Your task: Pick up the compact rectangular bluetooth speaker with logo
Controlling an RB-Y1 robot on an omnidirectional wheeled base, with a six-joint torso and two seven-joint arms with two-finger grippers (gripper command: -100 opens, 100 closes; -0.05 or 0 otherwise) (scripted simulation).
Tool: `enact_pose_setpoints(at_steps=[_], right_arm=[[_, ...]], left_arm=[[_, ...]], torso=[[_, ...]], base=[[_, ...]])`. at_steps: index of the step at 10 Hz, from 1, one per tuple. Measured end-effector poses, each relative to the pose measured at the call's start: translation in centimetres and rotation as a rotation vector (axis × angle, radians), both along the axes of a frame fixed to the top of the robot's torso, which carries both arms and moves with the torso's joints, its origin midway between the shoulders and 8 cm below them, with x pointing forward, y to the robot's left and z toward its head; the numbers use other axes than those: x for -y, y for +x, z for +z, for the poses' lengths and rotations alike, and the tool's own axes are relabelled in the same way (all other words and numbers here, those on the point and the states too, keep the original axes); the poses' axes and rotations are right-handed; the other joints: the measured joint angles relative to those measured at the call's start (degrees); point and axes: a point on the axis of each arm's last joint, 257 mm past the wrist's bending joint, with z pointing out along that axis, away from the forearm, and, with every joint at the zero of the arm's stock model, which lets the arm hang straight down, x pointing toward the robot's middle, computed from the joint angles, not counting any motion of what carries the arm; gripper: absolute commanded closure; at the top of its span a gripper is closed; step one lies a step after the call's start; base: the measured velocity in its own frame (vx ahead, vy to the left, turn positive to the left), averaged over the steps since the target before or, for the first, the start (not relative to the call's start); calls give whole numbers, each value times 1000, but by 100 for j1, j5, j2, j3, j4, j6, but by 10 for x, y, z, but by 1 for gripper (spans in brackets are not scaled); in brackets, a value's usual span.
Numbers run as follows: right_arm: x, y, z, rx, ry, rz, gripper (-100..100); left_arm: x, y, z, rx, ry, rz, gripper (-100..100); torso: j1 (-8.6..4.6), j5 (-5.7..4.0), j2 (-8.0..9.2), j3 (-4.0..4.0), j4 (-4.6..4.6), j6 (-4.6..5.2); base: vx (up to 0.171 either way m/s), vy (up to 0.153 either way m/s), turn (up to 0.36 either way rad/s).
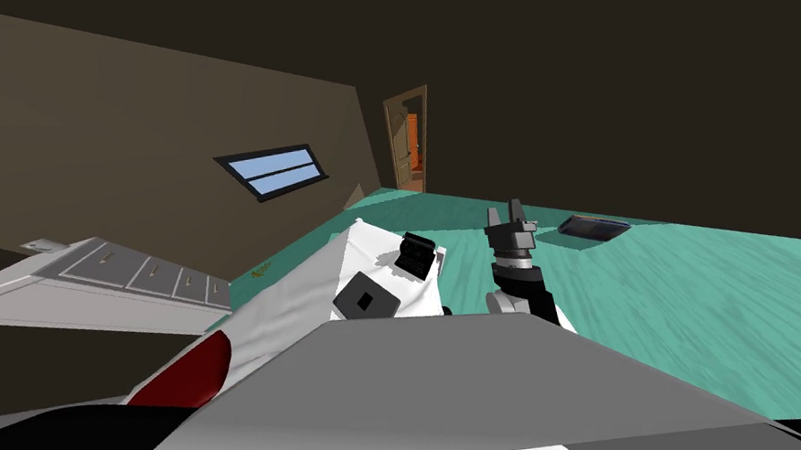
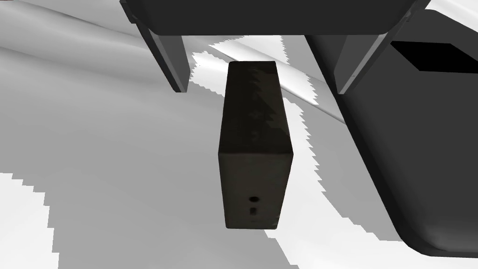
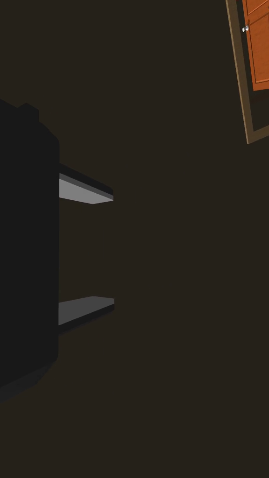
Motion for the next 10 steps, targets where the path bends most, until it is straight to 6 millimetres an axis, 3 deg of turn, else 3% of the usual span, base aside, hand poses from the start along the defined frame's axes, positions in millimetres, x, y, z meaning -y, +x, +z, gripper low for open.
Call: enact_pose_setpoints(at_steps=[2, 10], right_arm=[[0, 0, 0, 0, 0, 0, 0], [0, 0, 0, 0, 0, 0, 0]], left_arm=[[0, 16, -4, 10, 11, -21, -100], [14, 40, -15, 3, 14, -74, -100]], torso=[[9, 2, 2, 1, 1, 1], [1, 0, 3, 1, 0, 2]], base=[[-5, 32, 73], [-4, 19, 71]])
